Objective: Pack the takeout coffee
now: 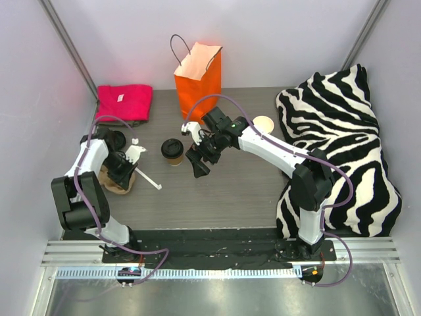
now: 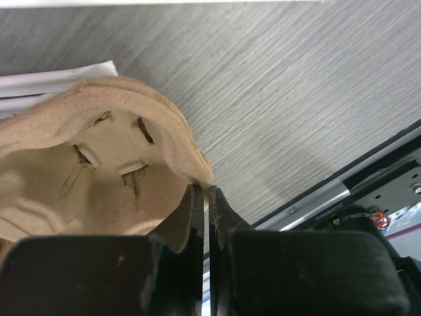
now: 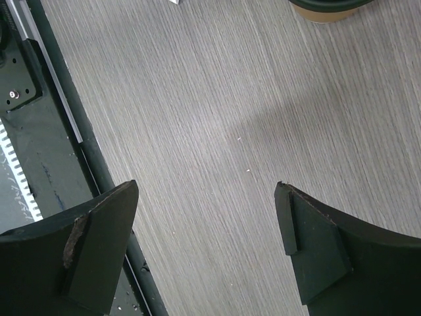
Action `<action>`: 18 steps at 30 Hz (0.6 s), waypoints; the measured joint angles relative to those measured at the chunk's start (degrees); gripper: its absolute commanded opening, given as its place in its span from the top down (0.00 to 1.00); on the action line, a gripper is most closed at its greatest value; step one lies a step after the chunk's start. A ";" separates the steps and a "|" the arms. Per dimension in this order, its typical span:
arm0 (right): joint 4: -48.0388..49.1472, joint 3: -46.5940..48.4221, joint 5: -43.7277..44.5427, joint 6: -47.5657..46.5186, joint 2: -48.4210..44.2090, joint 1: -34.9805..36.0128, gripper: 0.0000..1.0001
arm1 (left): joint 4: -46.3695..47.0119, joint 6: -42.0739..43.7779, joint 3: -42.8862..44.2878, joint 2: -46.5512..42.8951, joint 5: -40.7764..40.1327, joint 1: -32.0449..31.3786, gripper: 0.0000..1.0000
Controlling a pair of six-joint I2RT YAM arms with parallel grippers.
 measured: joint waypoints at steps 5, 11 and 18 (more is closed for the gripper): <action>-0.15 0.28 -0.63 0.31 0.00 0.00 0.07 | -1.44 -1.68 2.93 -1.01 0.28 0.00 1.00; -0.42 2.23 -1.42 0.79 0.33 -0.02 0.07 | -3.23 -3.76 5.57 -2.99 0.26 0.00 1.00; 0.33 4.83 -3.54 2.80 2.05 -0.22 0.08 | -3.67 -6.16 6.84 -5.77 -1.20 0.00 1.00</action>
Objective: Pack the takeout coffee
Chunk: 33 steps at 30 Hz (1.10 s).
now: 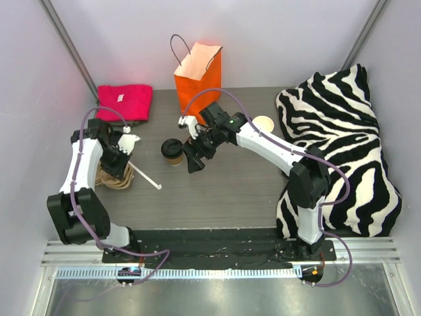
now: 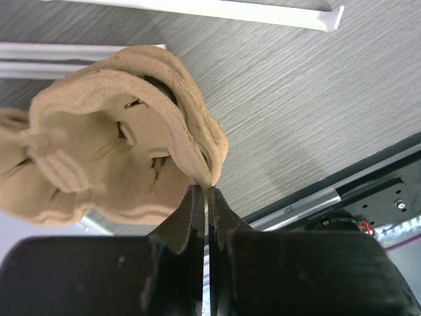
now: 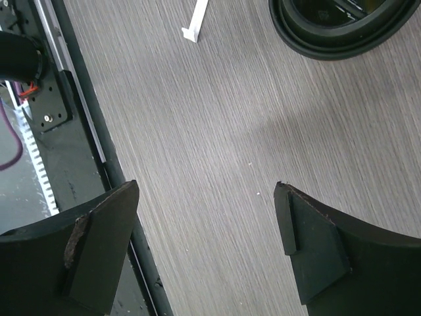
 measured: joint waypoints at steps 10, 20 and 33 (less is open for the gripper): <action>2.80 3.67 -3.32 4.87 3.61 -0.04 0.10 | 2.40 -1.42 -0.26 -9.31 -3.21 -0.59 1.00; 8.81 9.09 -7.82 13.07 8.66 0.13 0.13 | 5.35 -2.99 -1.46 -13.44 -6.43 -1.03 1.00; 12.96 12.96 -8.26 18.23 12.46 3.02 0.13 | 7.93 -4.04 -0.87 -18.73 -10.84 -1.03 1.00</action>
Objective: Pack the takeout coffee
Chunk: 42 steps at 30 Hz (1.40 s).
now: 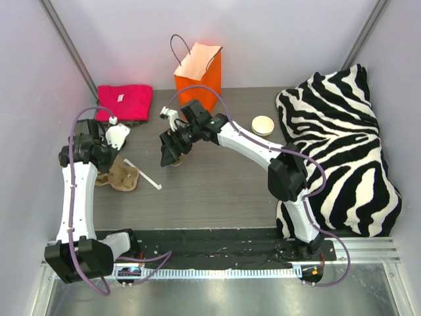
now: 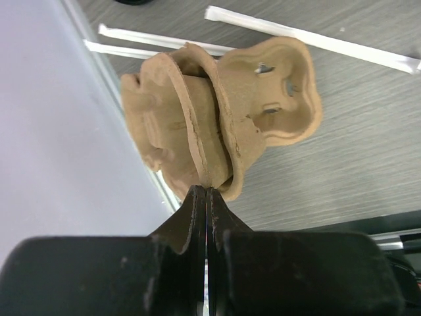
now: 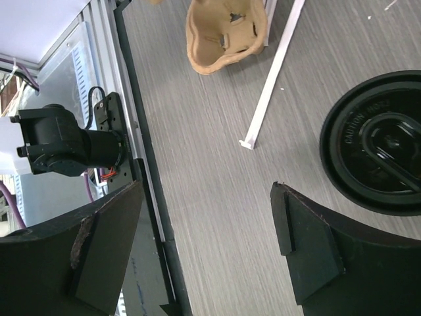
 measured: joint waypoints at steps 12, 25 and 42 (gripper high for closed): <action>0.20 0.00 0.00 0.44 0.02 0.33 0.13 | 2.10 -0.20 6.54 0.04 -3.54 0.00 1.00; 0.59 0.00 -0.42 0.44 0.02 0.63 0.13 | 2.12 -0.22 10.27 0.02 -3.98 0.00 1.00; 4.48 -2.43 5.29 -7.87 0.02 7.15 0.11 | 3.89 0.11 10.75 0.00 -9.33 0.00 1.00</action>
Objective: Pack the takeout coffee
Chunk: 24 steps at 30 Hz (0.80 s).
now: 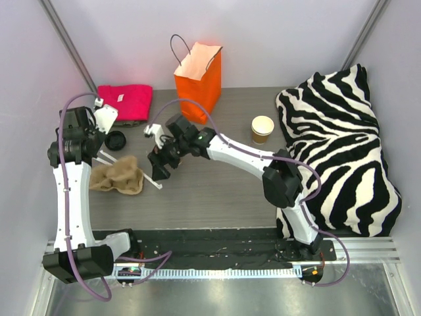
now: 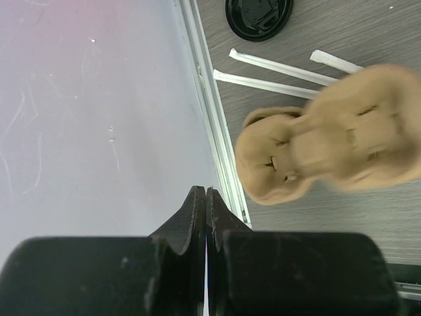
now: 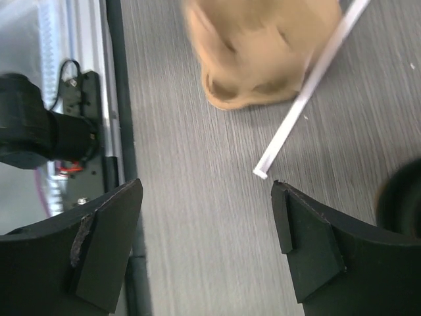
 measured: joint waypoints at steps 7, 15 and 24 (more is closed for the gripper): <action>8.28 -5.53 5.88 -8.59 1.38 6.23 0.09 | 0.31 0.15 0.00 0.00 -0.61 0.04 0.99; 11.87 -5.97 7.32 -10.16 2.47 7.82 0.10 | -12.74 3.91 1.57 2.93 16.57 4.61 0.39; 10.62 -8.13 5.75 -8.35 0.94 5.86 0.11 | -15.37 11.39 -8.15 4.79 30.58 10.88 0.28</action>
